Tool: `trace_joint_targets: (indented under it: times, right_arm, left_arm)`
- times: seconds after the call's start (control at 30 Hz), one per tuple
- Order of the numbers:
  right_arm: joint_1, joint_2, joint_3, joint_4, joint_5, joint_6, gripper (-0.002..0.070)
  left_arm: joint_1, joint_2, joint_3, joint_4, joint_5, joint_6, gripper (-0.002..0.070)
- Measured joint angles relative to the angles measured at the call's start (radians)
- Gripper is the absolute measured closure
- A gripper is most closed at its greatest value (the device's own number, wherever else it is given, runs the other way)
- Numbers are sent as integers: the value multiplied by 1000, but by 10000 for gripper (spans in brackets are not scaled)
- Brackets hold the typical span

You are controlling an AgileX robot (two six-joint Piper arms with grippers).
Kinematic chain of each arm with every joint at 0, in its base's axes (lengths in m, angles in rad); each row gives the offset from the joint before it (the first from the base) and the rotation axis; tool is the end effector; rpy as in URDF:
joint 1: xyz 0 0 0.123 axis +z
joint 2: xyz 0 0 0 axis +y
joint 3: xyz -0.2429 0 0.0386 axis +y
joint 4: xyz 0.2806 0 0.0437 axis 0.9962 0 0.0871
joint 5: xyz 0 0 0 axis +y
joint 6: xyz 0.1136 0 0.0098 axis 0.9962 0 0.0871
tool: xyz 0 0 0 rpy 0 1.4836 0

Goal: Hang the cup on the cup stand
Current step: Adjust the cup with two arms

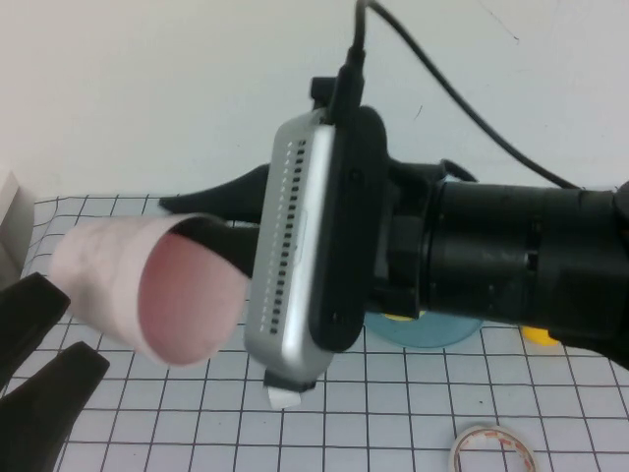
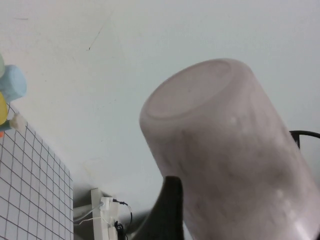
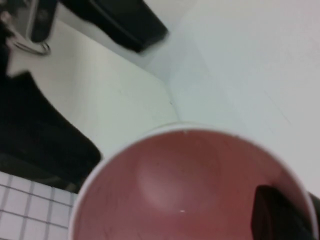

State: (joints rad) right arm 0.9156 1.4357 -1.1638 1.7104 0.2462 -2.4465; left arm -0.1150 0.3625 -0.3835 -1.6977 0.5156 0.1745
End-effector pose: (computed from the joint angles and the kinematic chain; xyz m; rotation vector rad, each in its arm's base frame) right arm 0.2199 0.3316 0.3191 -1.3841 1.0350 0.3453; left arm 0.1565 -0.0743 0.3126 -0.6605 1.5193 -1.6751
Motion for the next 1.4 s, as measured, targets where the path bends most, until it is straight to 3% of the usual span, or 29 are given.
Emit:
trace_joint_targets:
  times: [0.87,1.2,1.4]
  right_arm:
    - [110,8,-15,13,-54,-42,654]
    - [127,26,-6,14,89,-161,659]
    - [127,39,-6,14,74,-188,659]
  left_arm:
    - [0,0,0,8,-79,-7,-5]
    - [0,0,0,-6,-145,-23,-5]
    - [0,0,0,-2,-158,-23,-5]
